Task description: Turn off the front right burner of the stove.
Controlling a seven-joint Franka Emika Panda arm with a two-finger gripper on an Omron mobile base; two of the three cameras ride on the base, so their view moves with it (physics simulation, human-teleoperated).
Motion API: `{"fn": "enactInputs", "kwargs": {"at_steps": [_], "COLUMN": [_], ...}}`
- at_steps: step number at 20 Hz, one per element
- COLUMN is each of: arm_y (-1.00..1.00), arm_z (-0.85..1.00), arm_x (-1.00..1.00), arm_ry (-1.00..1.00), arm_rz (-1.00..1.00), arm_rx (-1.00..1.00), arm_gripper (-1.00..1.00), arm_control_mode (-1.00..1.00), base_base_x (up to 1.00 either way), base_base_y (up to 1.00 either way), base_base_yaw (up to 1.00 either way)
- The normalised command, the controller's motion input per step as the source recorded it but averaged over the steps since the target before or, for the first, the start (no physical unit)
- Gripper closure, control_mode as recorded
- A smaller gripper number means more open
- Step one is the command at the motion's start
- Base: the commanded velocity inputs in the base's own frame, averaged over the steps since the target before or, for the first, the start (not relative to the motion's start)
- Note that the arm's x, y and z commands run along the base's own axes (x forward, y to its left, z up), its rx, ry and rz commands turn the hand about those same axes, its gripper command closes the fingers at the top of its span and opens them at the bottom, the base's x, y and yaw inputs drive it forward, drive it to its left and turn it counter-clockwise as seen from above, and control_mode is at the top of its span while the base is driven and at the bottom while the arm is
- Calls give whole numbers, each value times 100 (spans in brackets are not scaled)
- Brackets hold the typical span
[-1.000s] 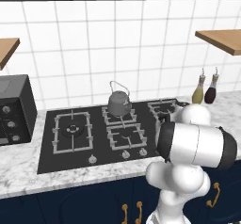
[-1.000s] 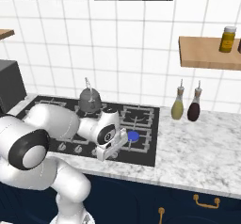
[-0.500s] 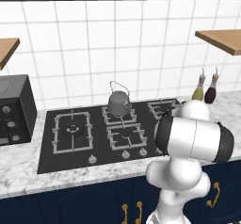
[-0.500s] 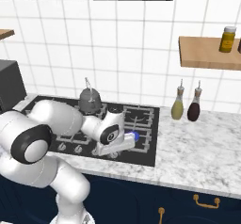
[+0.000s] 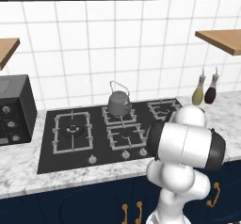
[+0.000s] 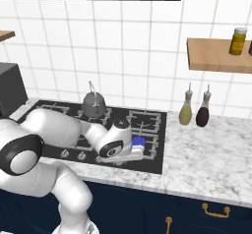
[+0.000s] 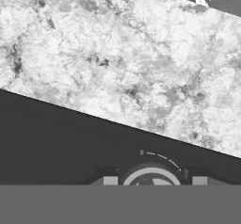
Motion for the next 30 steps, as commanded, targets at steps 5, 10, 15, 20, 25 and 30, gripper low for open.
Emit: {"fn": "enactInputs", "kwargs": {"at_steps": [5, 10, 15, 20, 25, 30], "arm_y": [19, 28, 27, 14, 59, 56], "arm_z": [-8, -6, -17, -11, 0, 0], "arm_x": [0, 17, 24, 12, 83, 60], "arm_ry": [-8, -3, -4, -10, -9, -7], "arm_rz": [-100, -97, -91, -91, -70, -78], "arm_rx": [0, 0, 14, 24, 6, 2], "arm_gripper": [100, 100, 100, 100, 100, 100], "arm_control_mode": [-100, -100, -100, -100, -100, -100], "base_base_x": [0, 0, 0, 0, 0, 0], "base_base_y": [0, 0, 0, 0, 0, 0], "base_base_yaw": [0, 0, 0, 0, 0, 0]}}
